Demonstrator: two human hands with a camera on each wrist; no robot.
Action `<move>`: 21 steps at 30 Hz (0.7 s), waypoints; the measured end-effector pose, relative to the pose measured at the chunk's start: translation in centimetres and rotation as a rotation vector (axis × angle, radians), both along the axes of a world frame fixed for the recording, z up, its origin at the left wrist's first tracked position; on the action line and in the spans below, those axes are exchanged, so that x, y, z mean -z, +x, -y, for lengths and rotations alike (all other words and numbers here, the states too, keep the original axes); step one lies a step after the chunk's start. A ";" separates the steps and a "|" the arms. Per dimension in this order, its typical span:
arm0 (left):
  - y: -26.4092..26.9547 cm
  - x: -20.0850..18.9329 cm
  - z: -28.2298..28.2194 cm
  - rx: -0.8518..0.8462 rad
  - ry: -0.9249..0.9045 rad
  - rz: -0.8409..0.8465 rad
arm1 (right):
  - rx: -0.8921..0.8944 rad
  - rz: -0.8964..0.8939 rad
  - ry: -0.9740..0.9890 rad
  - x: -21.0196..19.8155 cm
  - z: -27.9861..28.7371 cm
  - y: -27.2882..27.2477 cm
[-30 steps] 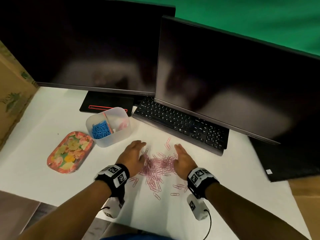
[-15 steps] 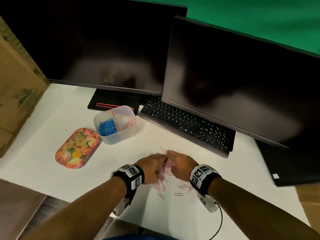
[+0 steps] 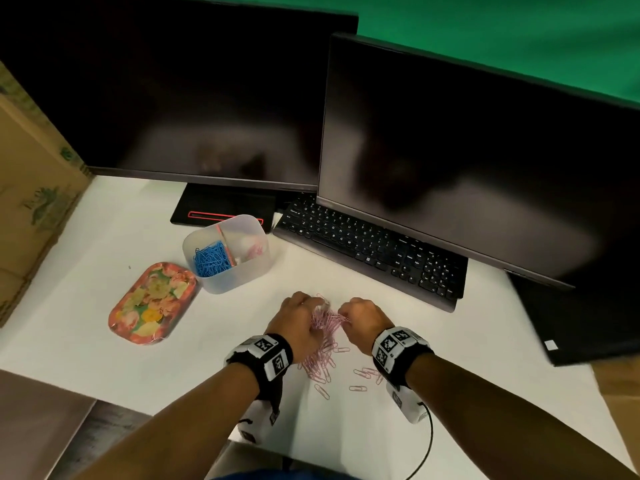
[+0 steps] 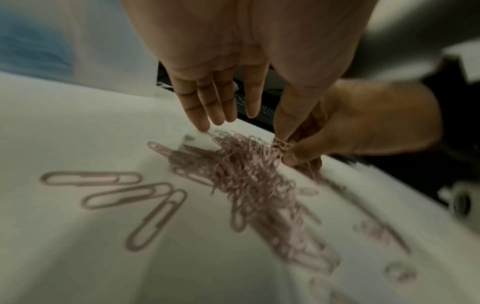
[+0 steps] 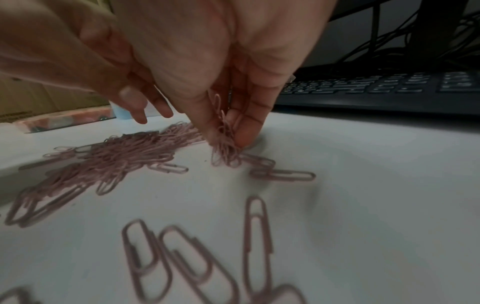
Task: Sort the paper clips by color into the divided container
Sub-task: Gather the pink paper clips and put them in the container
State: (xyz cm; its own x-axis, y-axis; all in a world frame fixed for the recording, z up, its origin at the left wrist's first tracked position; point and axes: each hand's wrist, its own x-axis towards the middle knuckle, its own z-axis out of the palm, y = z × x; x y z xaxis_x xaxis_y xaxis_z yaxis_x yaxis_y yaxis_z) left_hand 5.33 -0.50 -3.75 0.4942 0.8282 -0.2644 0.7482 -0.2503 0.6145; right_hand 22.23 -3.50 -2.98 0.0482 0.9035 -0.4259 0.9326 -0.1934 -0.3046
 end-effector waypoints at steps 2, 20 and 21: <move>-0.1 -0.2 -0.4 -0.138 -0.086 0.136 | 0.037 -0.025 0.015 -0.2 -0.2 0.2; 0.3 -4.3 -3.0 -0.933 -1.132 1.055 | -0.051 -0.419 0.291 -6.8 -2.8 -4.2; -0.2 -4.7 -3.5 -0.953 -1.114 1.074 | -0.033 -0.444 0.327 -7.0 -2.8 -3.9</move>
State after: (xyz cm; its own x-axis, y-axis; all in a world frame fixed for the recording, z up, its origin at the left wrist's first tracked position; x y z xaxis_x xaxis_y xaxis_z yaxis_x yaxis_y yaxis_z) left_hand 5.13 3.04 0.93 0.3195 0.5766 -0.7519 -0.4162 0.7983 0.4353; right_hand 18.35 -0.71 4.04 -0.1027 0.9901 -0.0955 0.7048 0.0047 -0.7094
